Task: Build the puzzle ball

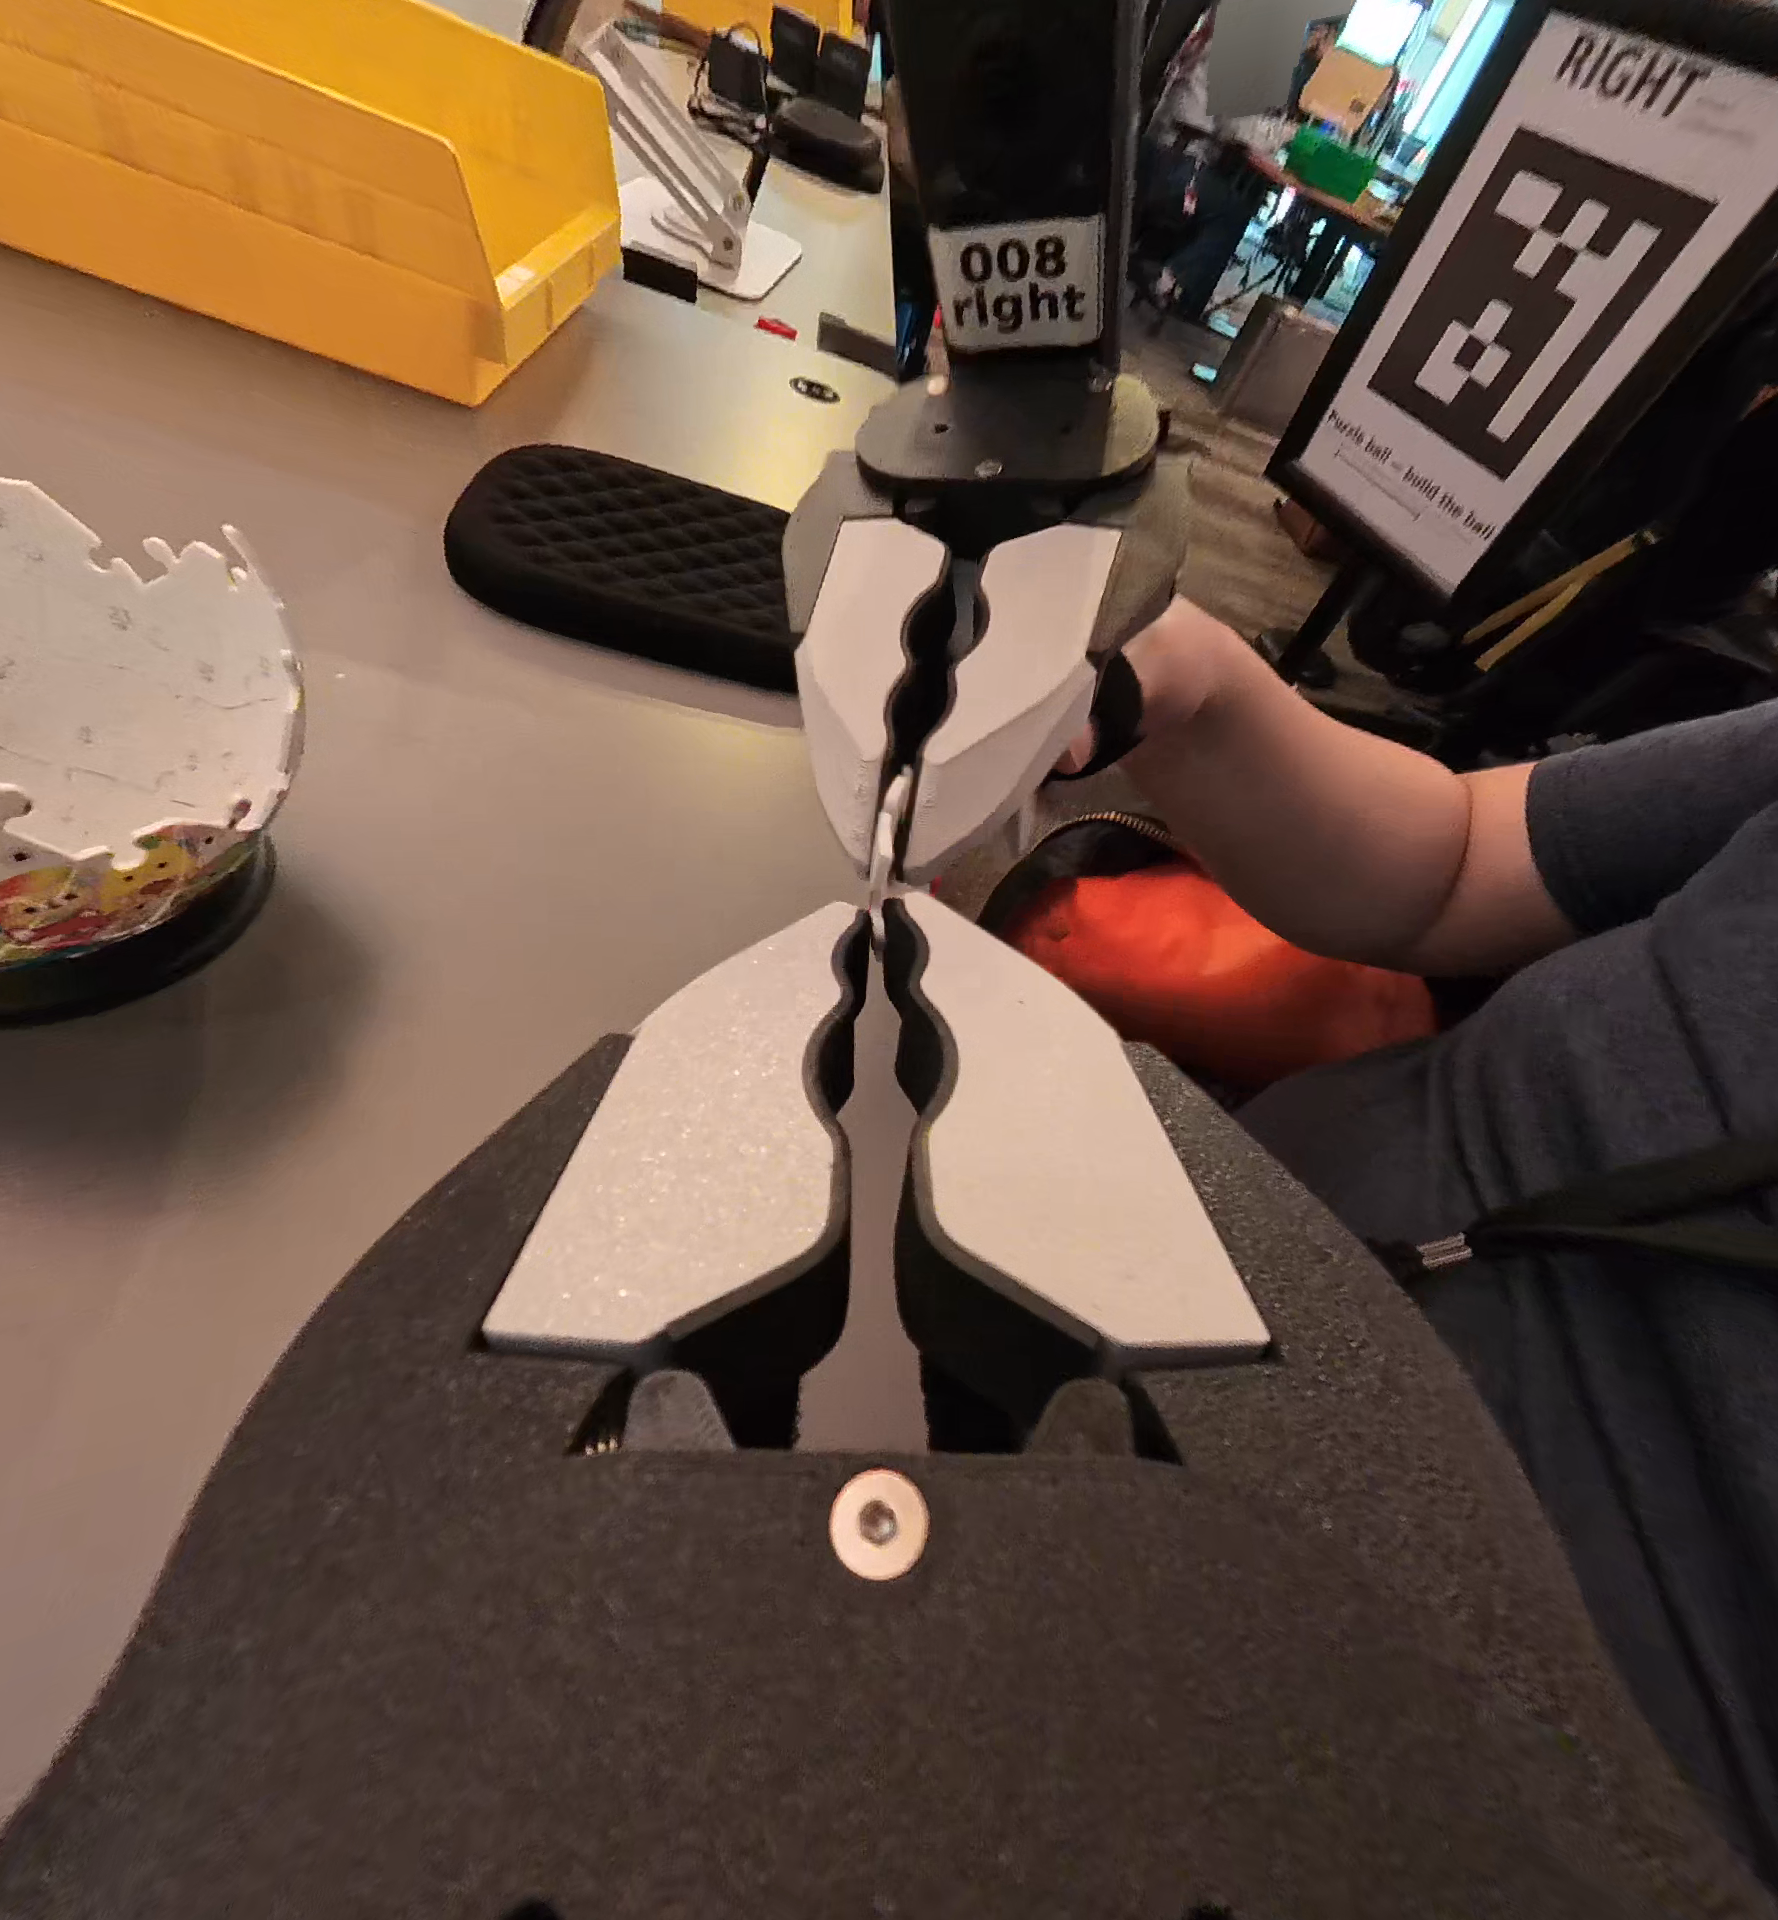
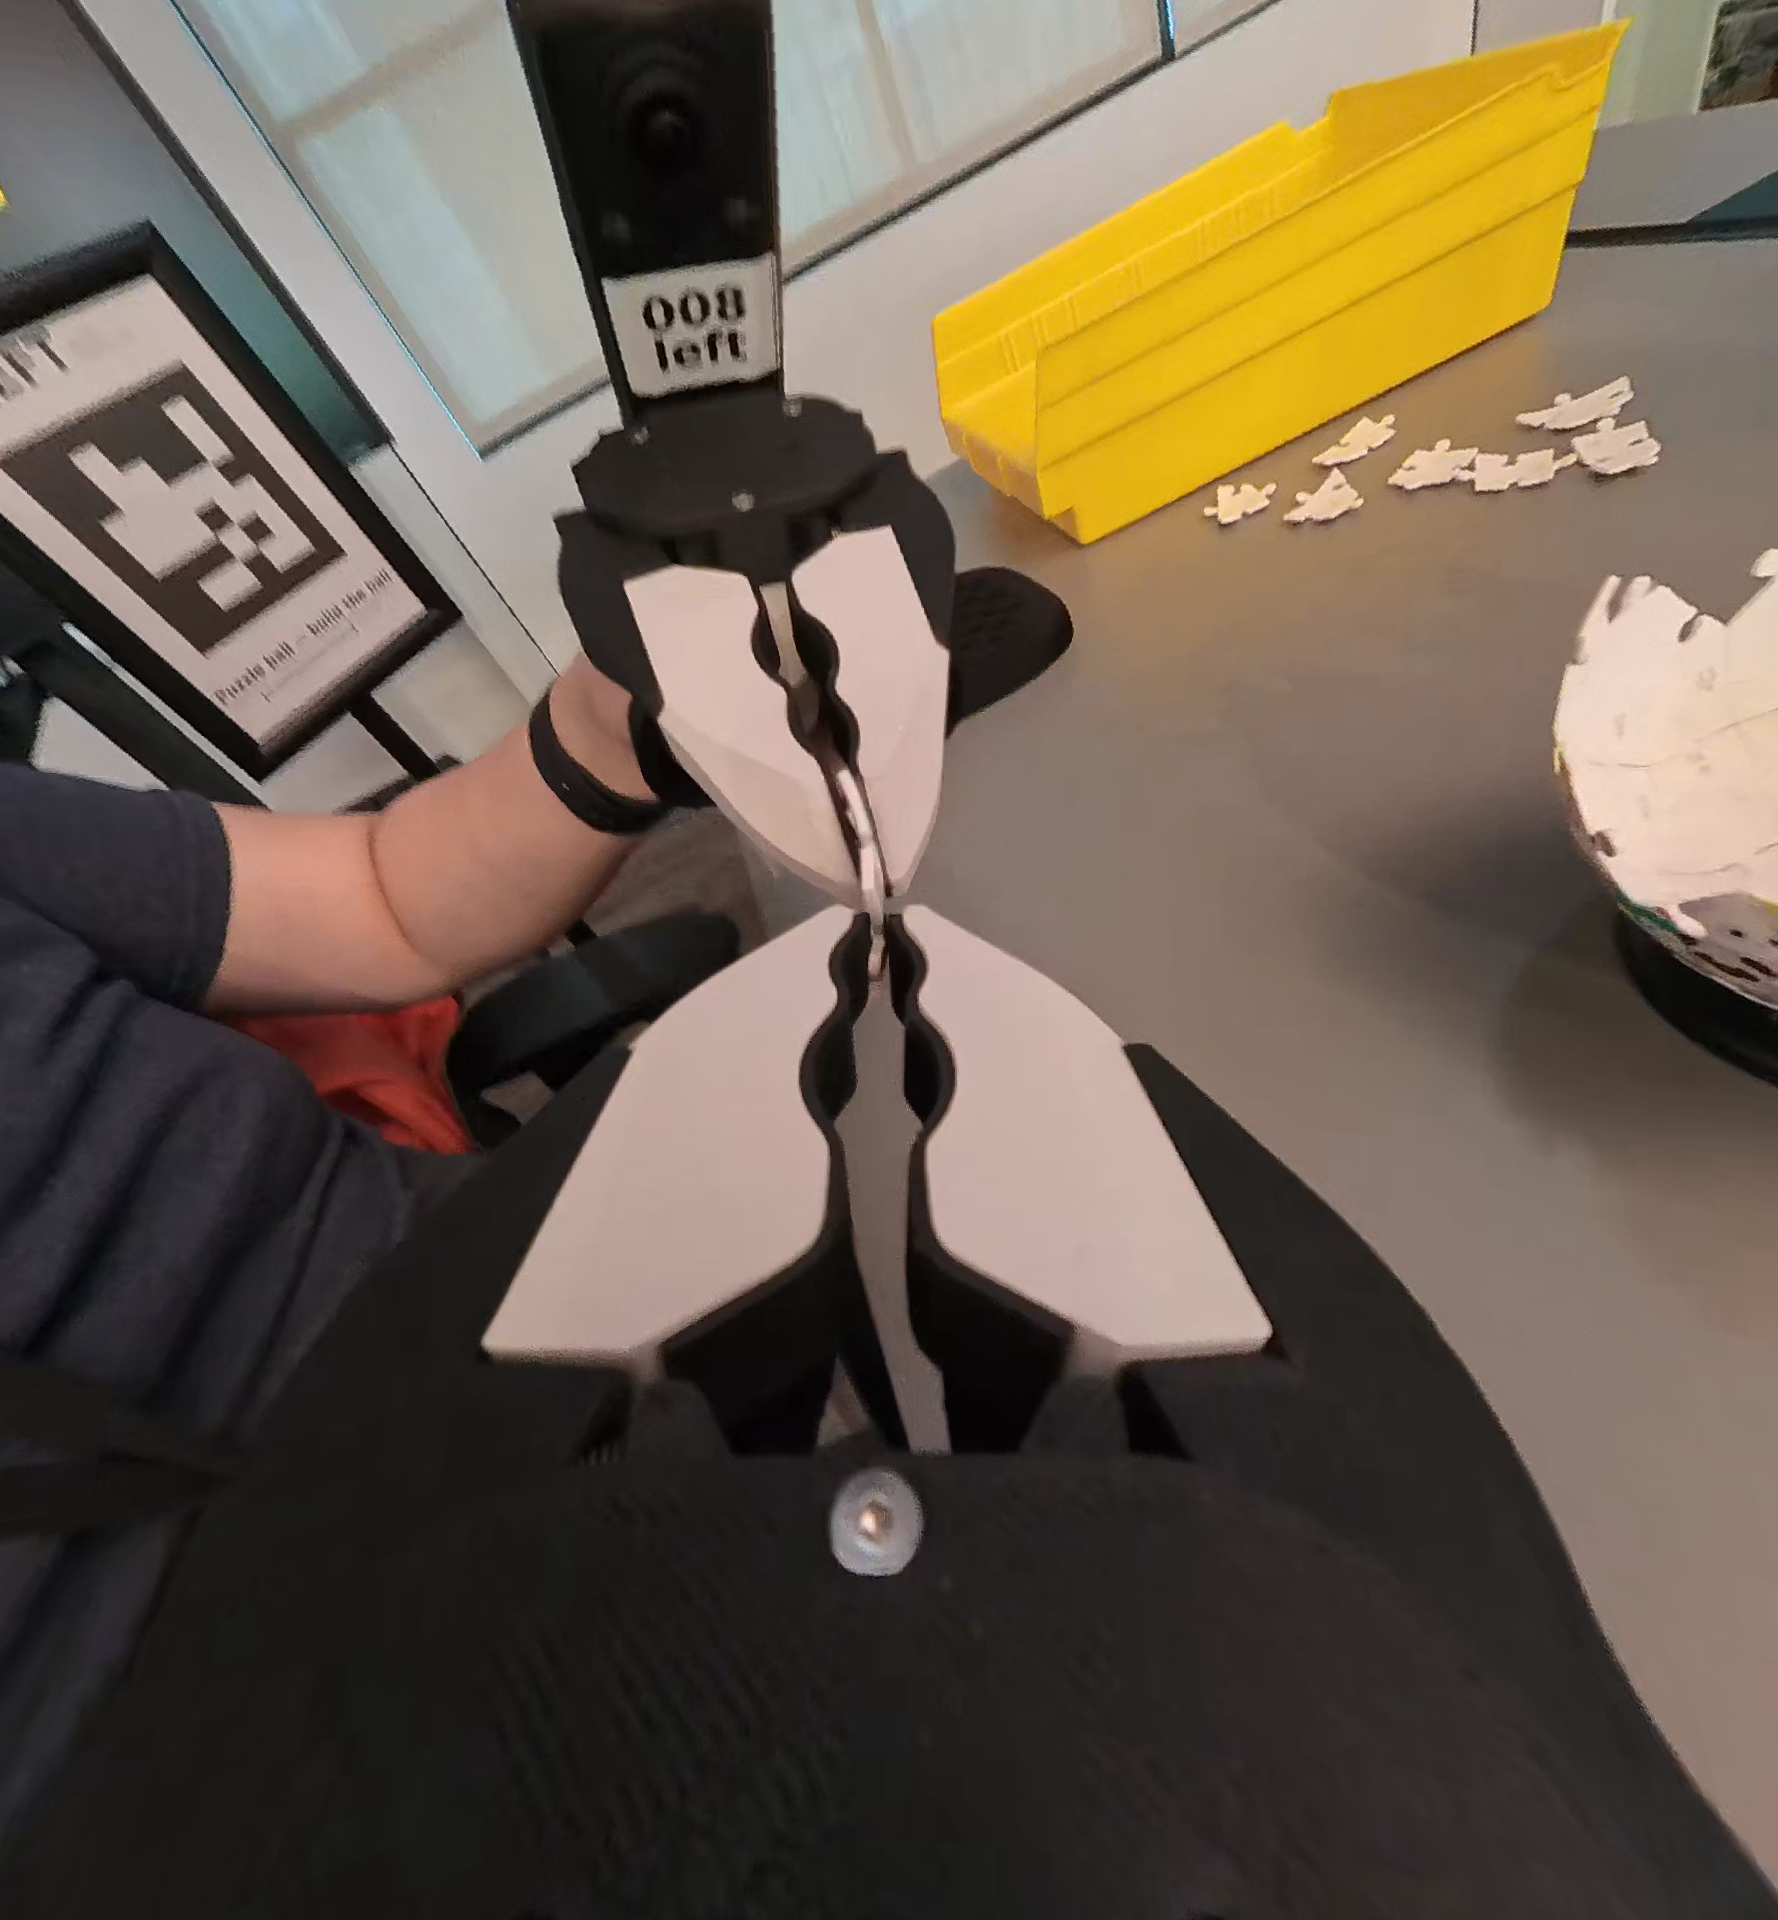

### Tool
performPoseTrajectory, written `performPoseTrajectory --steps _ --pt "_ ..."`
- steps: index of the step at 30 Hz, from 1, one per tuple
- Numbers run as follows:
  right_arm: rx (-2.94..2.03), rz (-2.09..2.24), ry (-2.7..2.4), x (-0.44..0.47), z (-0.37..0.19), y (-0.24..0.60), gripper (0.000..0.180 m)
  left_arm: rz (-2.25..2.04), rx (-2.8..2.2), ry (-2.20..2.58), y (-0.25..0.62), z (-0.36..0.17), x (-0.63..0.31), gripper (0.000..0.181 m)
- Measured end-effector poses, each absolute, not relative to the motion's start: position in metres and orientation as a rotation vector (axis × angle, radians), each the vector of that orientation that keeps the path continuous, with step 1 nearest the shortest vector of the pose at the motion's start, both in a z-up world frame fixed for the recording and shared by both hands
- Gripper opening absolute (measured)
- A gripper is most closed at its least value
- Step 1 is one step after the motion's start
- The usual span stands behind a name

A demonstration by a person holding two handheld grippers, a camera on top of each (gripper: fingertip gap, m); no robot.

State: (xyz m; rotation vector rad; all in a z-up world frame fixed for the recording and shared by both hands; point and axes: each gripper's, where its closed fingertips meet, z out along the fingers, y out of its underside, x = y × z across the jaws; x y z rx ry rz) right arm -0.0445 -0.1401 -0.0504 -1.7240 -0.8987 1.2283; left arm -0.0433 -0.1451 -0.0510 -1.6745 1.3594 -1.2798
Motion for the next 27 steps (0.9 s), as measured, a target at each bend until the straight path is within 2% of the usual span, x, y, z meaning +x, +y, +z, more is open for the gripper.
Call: performPoseTrajectory --steps 7,15,27 --pt "-1.771 0.941 -1.169 -0.041 -0.048 -0.14 0.014 -1.134 -1.697 1.536 -0.146 -0.055 -0.042 0.002" --pt "-1.782 0.859 -1.354 -0.035 -0.034 -0.145 0.013 -0.906 -1.653 1.642 -0.143 -0.058 -0.044 0.002" --pt "-1.881 0.71 -1.499 -0.046 -0.054 -0.133 0.015 -0.936 -1.687 1.629 -0.142 -0.06 -0.046 0.002"
